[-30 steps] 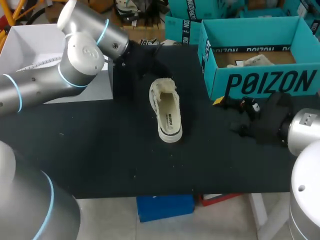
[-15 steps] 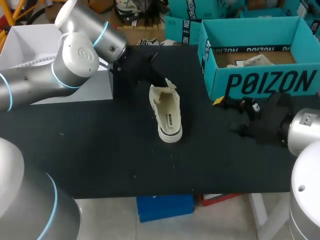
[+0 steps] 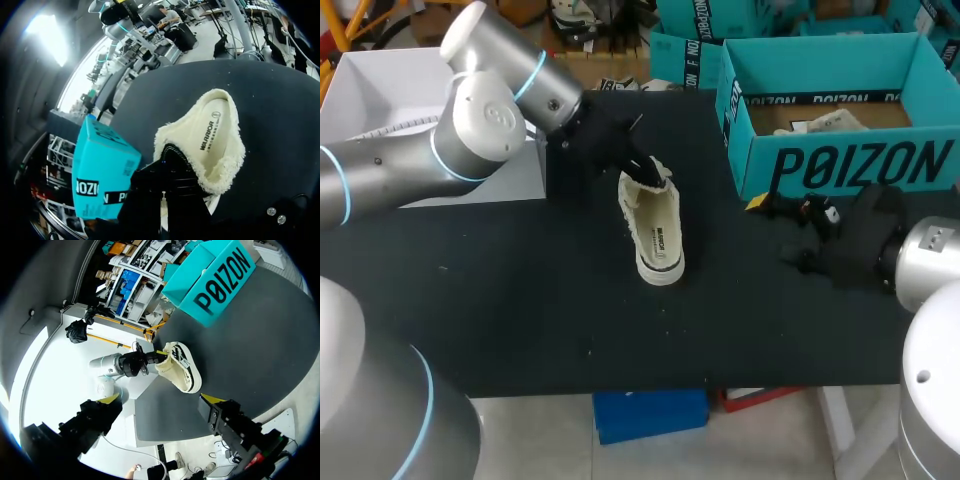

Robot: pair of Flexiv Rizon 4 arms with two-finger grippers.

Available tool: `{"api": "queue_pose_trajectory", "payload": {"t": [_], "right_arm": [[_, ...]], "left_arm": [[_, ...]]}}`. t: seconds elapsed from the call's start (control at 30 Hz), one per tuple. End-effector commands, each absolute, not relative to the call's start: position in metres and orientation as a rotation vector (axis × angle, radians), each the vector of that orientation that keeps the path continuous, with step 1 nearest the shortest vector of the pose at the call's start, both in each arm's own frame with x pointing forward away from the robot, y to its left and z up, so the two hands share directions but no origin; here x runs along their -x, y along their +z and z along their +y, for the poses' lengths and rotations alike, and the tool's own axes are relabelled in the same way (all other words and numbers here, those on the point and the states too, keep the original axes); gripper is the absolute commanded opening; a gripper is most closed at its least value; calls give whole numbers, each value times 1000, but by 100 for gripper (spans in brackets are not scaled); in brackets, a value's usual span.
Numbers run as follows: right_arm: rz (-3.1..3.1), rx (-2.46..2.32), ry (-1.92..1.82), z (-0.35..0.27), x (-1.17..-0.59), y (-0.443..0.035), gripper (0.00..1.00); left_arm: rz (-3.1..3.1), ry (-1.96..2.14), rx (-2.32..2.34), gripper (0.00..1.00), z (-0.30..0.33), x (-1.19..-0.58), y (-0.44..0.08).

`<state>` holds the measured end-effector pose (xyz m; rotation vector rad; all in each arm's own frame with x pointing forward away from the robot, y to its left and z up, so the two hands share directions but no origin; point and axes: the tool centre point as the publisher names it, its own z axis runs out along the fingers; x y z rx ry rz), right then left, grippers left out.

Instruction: Take the shoe out of the shoebox, open the shoe tongue, remove and reinsert the insole, then place the shoe into the shoebox

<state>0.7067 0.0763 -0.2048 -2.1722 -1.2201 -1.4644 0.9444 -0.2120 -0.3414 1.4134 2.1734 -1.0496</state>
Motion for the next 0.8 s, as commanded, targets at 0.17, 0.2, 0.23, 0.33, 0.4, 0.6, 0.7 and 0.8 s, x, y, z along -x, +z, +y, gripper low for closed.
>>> {"api": "queue_pose_trajectory", "payload": {"t": [0.17, 0.2, 0.23, 0.33, 0.4, 0.6, 0.7, 0.8], "right_arm": [[-1274, 1981, -1313, 73, -706, -211, 100], [-1274, 1981, -1313, 73, -706, -211, 100], [-1274, 1981, -1313, 73, -706, -211, 100], [-1274, 1981, -1313, 73, -706, -211, 100], [-1274, 1981, -1313, 73, -706, -211, 100], [-1274, 1981, -1313, 73, -706, -211, 100], [-1274, 1981, -1313, 73, -706, -211, 100], [-1274, 1981, -1313, 73, -706, -211, 100]], "left_arm": [[2187, -1050, -1416, 0, -214, -939, -348], [2189, -1051, -1416, 0, -214, -938, -350], [2192, -1052, -1416, 0, -214, -938, -351], [2200, -1053, -1421, 0, -215, -936, -354], [2203, -1053, -1424, 0, -216, -935, -356], [2206, -1054, -1446, 0, -223, -934, -360], [2206, -1058, -1456, 0, -226, -933, -362], [2209, -1059, -1461, 0, -229, -933, -364]]}}
